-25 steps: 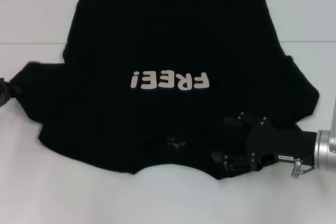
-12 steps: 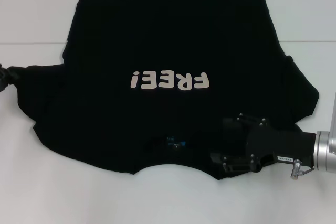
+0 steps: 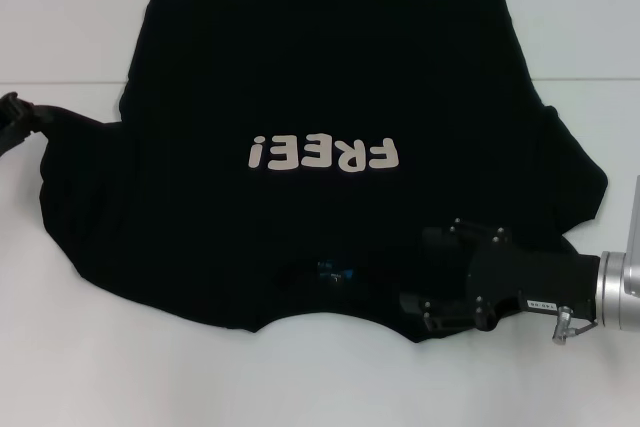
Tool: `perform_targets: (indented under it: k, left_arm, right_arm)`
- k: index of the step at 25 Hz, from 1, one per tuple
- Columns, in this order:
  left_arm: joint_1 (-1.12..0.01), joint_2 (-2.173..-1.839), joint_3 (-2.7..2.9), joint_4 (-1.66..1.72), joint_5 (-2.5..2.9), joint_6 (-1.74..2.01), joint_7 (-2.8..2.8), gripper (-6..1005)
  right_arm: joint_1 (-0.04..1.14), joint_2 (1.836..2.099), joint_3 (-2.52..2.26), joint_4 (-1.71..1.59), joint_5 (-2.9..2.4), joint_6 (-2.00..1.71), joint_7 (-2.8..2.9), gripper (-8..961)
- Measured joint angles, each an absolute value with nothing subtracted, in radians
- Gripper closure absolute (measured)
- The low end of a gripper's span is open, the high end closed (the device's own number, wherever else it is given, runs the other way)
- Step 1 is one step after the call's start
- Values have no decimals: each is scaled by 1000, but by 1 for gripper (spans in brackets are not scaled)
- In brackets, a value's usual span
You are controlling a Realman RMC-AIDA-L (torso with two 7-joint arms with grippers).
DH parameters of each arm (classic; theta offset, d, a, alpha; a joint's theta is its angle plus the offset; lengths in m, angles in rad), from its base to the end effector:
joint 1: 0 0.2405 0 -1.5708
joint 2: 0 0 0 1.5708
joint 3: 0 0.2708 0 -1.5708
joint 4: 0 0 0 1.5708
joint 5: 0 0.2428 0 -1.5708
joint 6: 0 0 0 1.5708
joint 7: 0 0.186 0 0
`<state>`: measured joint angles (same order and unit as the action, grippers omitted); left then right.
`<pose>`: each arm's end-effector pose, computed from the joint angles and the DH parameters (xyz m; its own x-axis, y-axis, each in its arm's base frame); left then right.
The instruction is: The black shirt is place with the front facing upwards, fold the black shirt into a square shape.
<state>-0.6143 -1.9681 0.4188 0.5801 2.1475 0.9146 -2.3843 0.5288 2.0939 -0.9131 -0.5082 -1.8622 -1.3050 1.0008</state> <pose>-0.3878 0.4754 0.0649 -0.0777 0.5555 0.8279 0.9889 0.1482 -0.0066 0.2871 0.3782 -0.1012 0.9206 -0.1104 -0.3745 -0.2341 -0.9237 -0.3033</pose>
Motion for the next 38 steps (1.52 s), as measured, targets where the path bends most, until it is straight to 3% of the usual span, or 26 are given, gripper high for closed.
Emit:
perform_targets:
  k: [12,22,28,38]
  left_arm:
    - [-621,-1983,419,586,2141,970,-2392,969]
    - [-654,-2074,458,577,2138,993,-2370,968]
    - [-655,-2108,464,574,2137,987,-2366,969]
    - [-661,-2106,462,516,2127,933,-2343,903]
  right_arm:
    - [531,2094,-913,-506,-1862,-1303,1000,10]
    - [532,2094,-910,-504,-1862,-1302,1004,10]
    - [531,2094,-907,-504,-1862,-1302,1004,10]
    - [532,2095,-907,-505,-1862,-1302,1004,10]
